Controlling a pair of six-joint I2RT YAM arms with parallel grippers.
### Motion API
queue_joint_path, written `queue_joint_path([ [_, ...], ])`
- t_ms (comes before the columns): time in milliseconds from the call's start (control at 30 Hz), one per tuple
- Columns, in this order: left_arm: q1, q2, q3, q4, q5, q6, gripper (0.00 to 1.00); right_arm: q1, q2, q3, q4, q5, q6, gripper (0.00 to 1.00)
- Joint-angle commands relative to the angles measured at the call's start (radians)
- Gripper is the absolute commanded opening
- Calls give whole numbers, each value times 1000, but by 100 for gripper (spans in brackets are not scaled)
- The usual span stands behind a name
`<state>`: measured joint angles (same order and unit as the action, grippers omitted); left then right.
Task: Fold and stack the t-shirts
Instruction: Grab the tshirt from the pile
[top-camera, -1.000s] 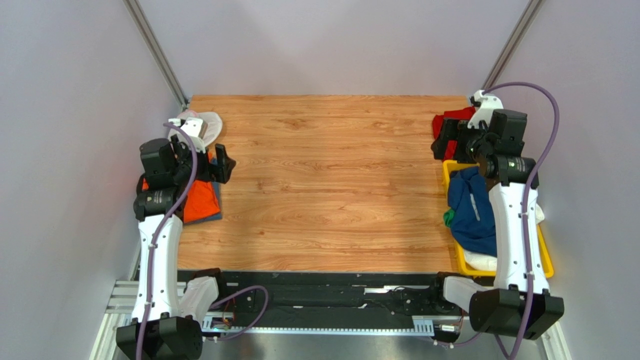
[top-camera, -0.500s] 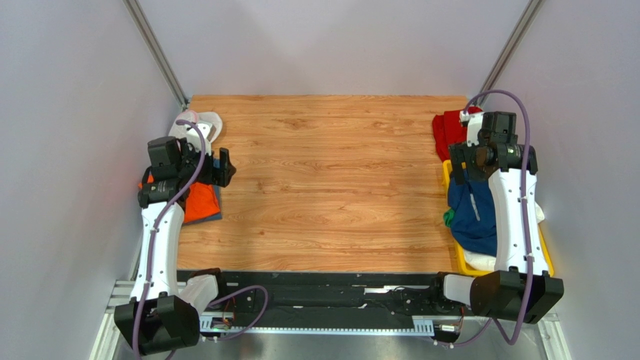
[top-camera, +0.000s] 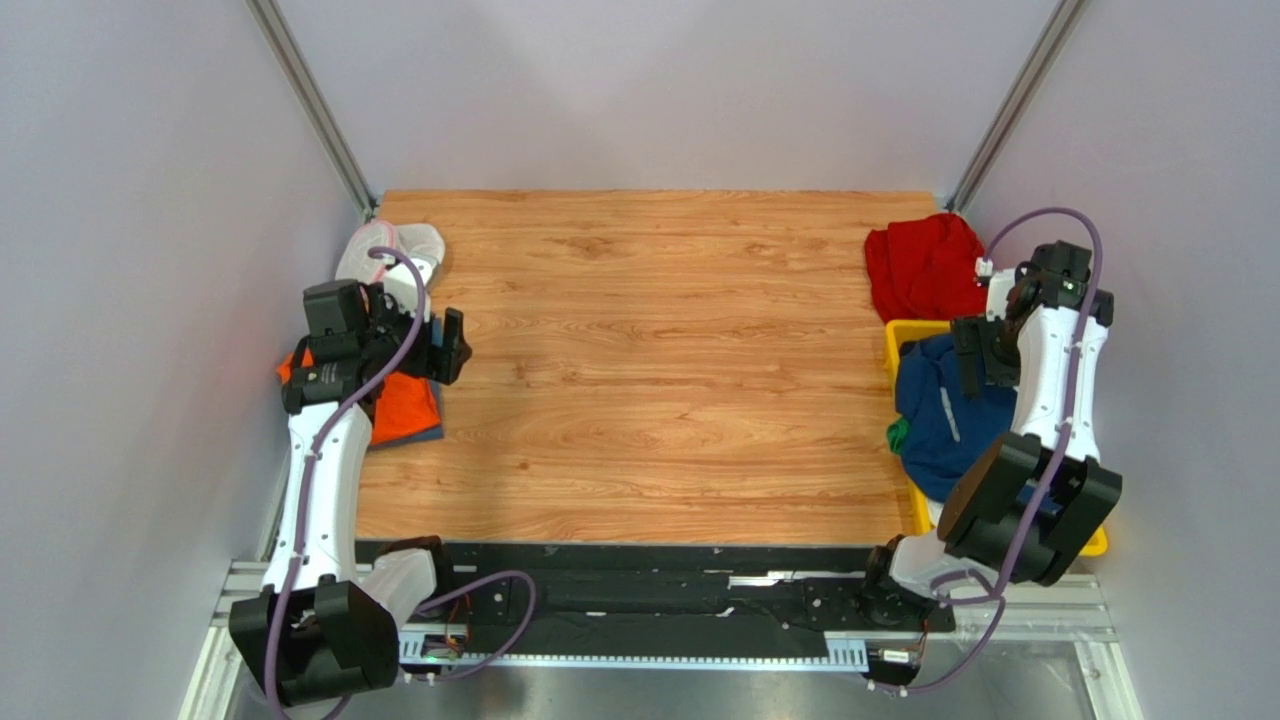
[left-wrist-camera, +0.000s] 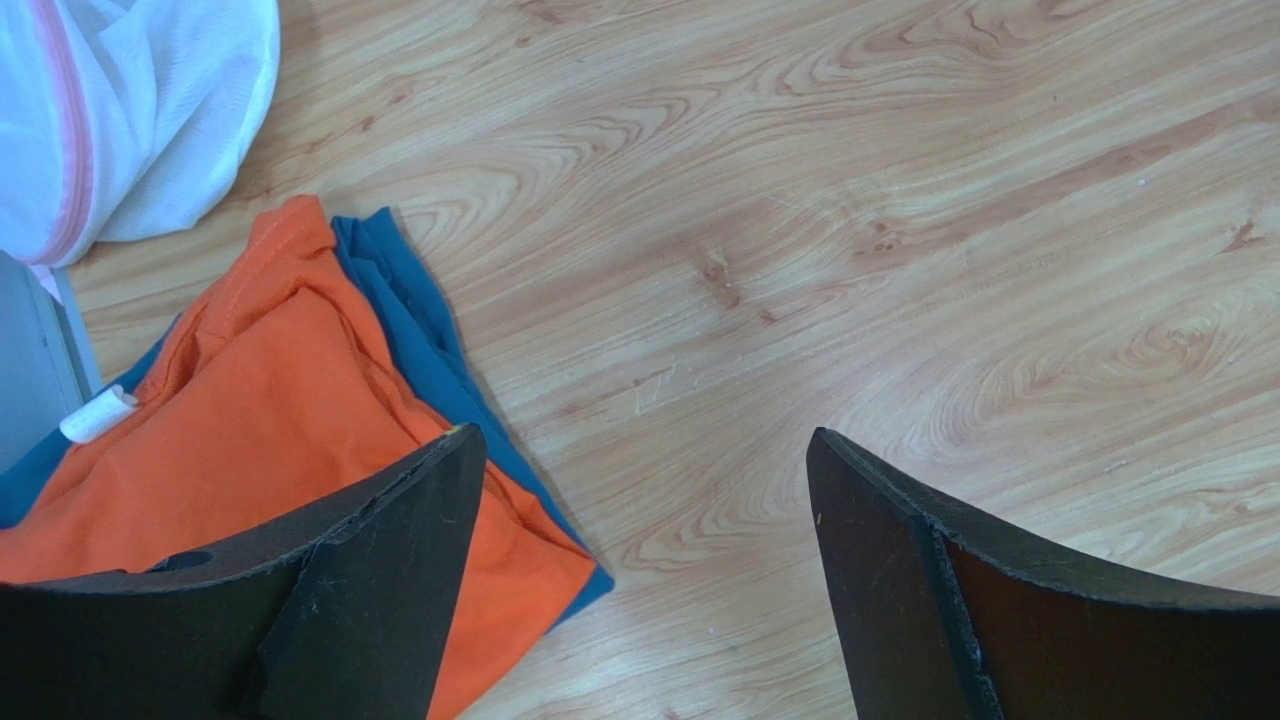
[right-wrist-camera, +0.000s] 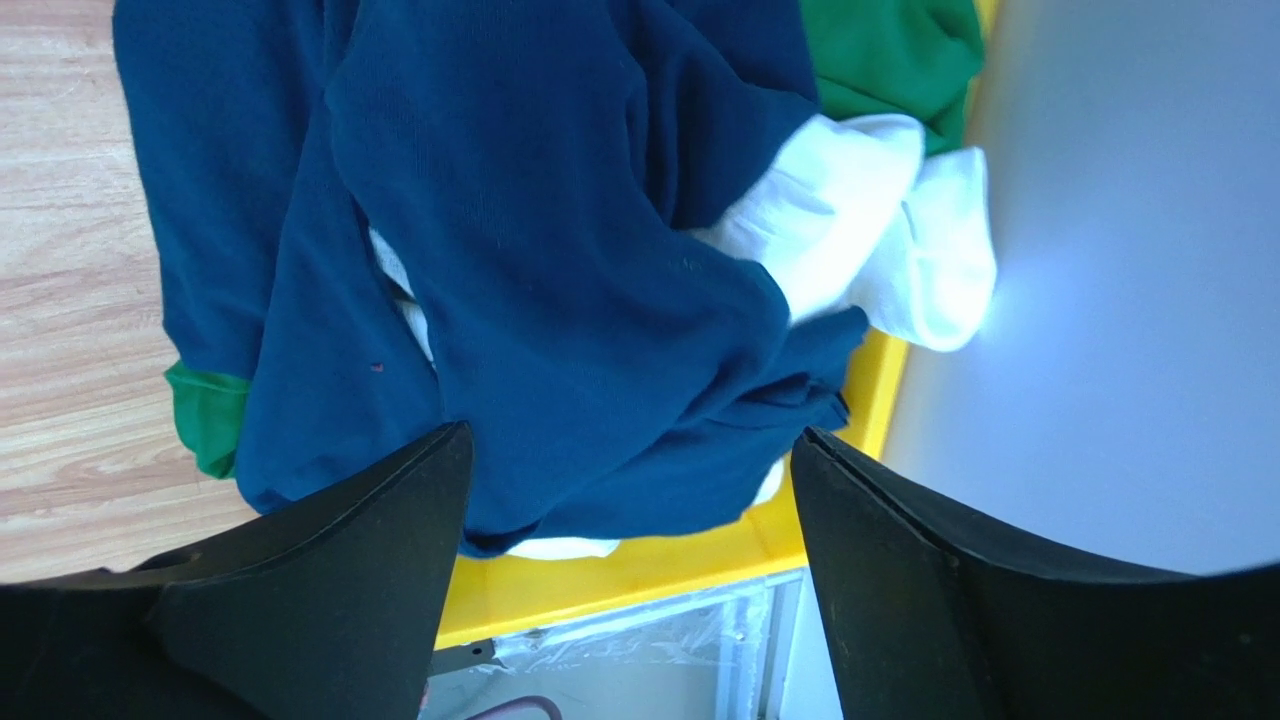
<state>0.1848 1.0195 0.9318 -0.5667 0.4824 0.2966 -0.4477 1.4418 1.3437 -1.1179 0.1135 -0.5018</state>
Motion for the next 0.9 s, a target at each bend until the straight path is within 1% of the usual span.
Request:
queue_joint_path([
  [0, -2, -1, 27, -21, 7, 32, 88, -46, 66, 44, 49, -98, -67, 79],
  [33, -2, 4, 33, -27, 8, 27, 88, -63, 77, 46, 56, -141, -81, 79],
  [200, -2, 1, 25, -29, 12, 22, 88, -115, 155, 86, 63, -210, -112, 75],
  [433, -4, 14, 21, -21, 2, 22, 88, -160, 227, 140, 63, -258, -149, 71],
  [533, -2, 21, 16, -12, 2, 15, 88, -160, 244, 144, 56, -287, -156, 62],
  [567, -2, 25, 15, -9, 1, 15, 88, -158, 247, 149, 50, -293, -158, 57],
  [667, -2, 33, 10, -2, -1, 21, 87, -158, 264, 156, 32, -317, -167, 53],
  [700, -2, 34, 9, -4, -5, 21, 87, -158, 270, 155, 32, -325, -167, 50],
  [733, -2, 34, 9, -2, -7, 24, 87, -157, 270, 156, 29, -331, -167, 41],
  [767, -2, 34, 7, -4, -10, 29, 87, -157, 272, 156, 17, -337, -167, 35],
  [800, -2, 33, 7, -2, -13, 30, 87, -157, 269, 161, 7, -359, -164, 27],
  [833, -2, 31, 6, -2, -14, 32, 87, -158, 266, 167, -2, -371, -161, 9],
  [867, -2, 28, 6, -4, -16, 33, 87, -155, 259, 175, -29, -385, -158, 2],
])
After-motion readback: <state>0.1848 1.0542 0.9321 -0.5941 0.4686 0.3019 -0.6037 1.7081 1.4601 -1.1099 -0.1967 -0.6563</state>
